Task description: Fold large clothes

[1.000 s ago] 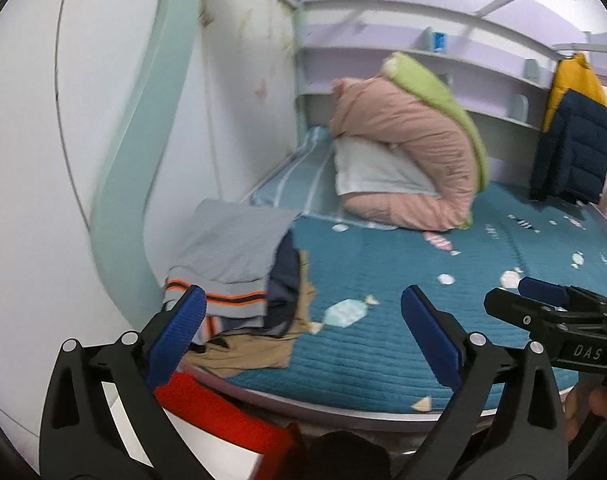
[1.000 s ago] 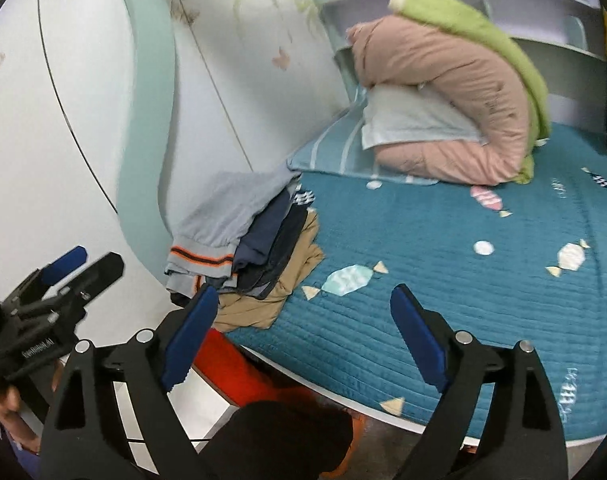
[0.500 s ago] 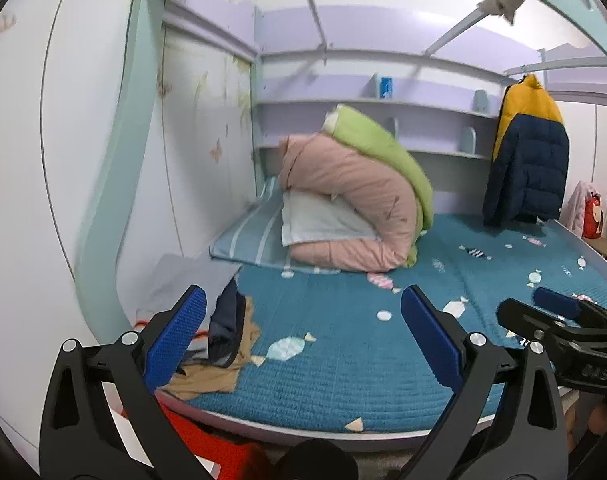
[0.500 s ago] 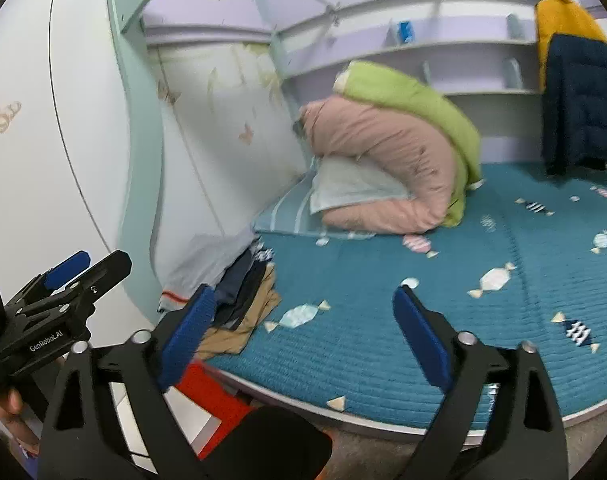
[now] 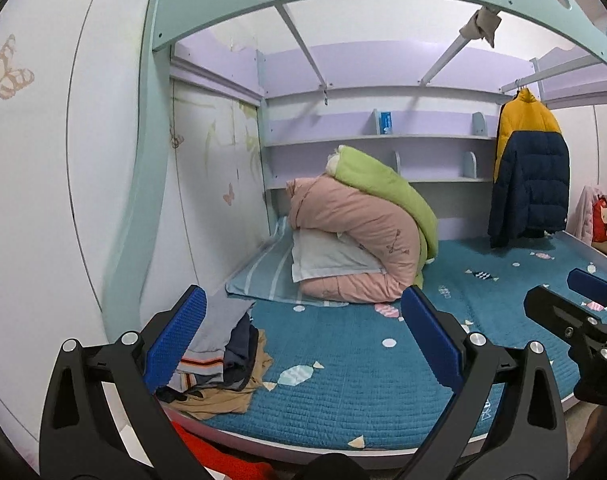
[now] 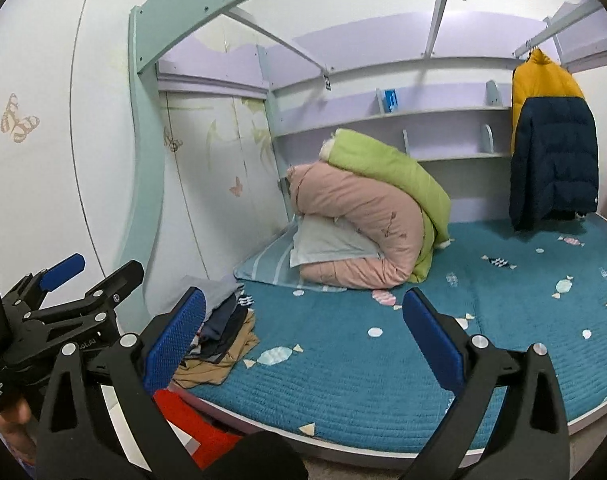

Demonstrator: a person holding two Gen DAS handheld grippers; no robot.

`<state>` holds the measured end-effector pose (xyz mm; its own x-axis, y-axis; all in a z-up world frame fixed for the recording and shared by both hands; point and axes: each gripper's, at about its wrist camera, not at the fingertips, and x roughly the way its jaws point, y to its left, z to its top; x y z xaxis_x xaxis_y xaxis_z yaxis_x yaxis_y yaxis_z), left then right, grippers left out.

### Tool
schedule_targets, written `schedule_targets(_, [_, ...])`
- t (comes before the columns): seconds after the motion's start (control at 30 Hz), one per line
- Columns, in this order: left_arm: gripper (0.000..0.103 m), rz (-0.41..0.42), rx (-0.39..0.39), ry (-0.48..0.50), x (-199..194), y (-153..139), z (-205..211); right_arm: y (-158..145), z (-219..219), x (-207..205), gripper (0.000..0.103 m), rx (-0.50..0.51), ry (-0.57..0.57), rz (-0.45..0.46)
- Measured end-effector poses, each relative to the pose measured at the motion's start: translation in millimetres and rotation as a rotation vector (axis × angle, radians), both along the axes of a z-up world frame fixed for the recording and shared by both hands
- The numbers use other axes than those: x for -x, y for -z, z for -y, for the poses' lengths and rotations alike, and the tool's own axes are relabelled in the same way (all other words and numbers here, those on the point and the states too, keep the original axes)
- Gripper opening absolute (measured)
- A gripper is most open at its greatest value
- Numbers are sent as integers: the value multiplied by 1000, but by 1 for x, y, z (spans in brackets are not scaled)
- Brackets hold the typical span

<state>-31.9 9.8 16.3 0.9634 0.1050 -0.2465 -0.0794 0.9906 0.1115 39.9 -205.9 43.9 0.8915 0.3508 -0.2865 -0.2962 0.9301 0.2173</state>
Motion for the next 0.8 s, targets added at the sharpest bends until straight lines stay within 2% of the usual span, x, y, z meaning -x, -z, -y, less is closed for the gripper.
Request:
schedule_targets(0.3, [98,31,4,12,14,-7,4,-4,1,13,95,15,11,37])
schedule_targets(0.8, [98,44,22,33,19,-9,4,-4,6,17,95,14,5,50])
